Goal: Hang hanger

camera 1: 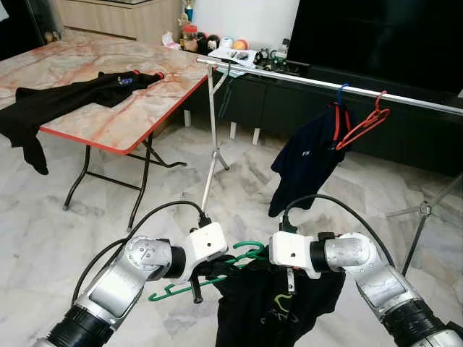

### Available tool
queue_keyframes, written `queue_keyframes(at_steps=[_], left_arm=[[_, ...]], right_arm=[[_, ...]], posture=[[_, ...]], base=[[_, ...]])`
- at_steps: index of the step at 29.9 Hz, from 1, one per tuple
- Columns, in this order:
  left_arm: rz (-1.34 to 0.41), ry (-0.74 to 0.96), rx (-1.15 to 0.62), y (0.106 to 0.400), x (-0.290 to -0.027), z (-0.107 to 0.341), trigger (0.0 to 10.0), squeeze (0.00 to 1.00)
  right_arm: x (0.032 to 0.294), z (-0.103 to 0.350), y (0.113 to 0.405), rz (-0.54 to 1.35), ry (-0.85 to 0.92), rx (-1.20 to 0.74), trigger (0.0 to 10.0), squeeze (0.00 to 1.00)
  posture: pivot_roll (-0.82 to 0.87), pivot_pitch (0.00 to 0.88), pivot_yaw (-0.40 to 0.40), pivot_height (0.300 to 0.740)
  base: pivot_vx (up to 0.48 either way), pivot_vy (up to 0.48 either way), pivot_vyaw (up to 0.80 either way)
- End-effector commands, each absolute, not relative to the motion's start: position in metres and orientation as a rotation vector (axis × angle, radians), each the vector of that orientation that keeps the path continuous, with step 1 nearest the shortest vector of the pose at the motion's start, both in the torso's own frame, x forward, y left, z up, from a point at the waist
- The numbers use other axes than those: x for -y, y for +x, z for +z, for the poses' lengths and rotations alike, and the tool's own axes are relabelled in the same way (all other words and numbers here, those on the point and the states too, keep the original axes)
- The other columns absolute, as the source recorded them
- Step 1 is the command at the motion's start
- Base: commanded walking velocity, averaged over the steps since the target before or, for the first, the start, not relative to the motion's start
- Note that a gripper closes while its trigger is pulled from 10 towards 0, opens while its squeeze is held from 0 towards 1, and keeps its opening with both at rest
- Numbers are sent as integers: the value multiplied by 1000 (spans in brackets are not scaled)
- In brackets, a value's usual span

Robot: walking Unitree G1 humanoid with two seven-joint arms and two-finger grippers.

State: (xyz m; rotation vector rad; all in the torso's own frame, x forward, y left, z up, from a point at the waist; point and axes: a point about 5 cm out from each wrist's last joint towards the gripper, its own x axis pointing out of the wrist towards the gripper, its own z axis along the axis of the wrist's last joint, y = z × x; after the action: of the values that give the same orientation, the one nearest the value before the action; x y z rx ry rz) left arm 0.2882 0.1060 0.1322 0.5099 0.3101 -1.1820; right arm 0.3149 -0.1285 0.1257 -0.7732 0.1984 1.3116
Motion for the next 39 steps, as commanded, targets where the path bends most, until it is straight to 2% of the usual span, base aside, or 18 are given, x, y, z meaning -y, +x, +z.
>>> queue_keyframes(at_steps=[1, 2, 16, 17, 18, 19, 20, 26, 30, 34, 35, 36, 39], left_arm=[[-1158, 514, -301, 291, -108, 135, 0, 0], [-1157, 513, -300, 291, -108, 135, 0, 0], [-1149, 494, -291, 292, -106, 134, 0, 0], [-1148, 492, -291, 292, -106, 134, 0, 0], [-1146, 489, -291, 292, -106, 133, 0, 0], [-1146, 489, -291, 292, -106, 133, 0, 0], [-1144, 487, -291, 292, -105, 133, 0, 0], [-1142, 483, -296, 291, -107, 131, 0, 0], [-1136, 473, -297, 291, -111, 132, 0, 0], [-1128, 449, -289, 291, -118, 136, 0, 0], [-1122, 434, -282, 292, -124, 139, 0, 0], [-1120, 426, -279, 292, -128, 141, 0, 0], [-1118, 386, -276, 290, -141, 147, 0, 0]], right_arm=[[126, 135, 315, 1323, -770, -151, 10000, 188], [126, 134, 315, 1328, -763, -157, 10000, 1000], [135, 145, 318, 1319, -800, -151, 10000, 1000], [136, 146, 318, 1311, -803, -149, 10000, 835], [141, 149, 320, 1285, -817, -147, 10000, 220], [141, 149, 320, 1285, -817, -147, 10000, 220], [149, 154, 324, 1238, -833, -142, 10000, 0], [168, 166, 331, 1112, -832, -129, 10000, 0], [196, 173, 335, 979, -827, -149, 10000, 0], [209, 171, 336, 918, -810, -169, 10000, 0], [214, 166, 333, 925, -780, -197, 10000, 224], [217, 162, 330, 940, -758, -210, 10000, 1000], [226, 151, 321, 973, -686, -255, 10000, 1000]], posture=[[150, 37, -75, 740], [149, 40, -77, 740], [130, 39, -87, 740], [130, 39, -87, 740], [125, 39, -89, 740], [125, 39, -89, 740], [124, 40, -90, 740], [119, 40, -91, 740], [110, 39, -91, 740], [106, 37, -91, 740], [106, 37, -91, 740], [107, 37, -92, 740], [111, 35, -93, 740]], base=[[0, 0, 0], [0, 0, 0], [0, 0, 0], [0, 0, 0], [0, 0, 0], [0, 0, 0], [0, 0, 0], [0, 0, 0], [0, 0, 0], [0, 0, 0], [0, 0, 0], [0, 0, 0], [0, 0, 0]])
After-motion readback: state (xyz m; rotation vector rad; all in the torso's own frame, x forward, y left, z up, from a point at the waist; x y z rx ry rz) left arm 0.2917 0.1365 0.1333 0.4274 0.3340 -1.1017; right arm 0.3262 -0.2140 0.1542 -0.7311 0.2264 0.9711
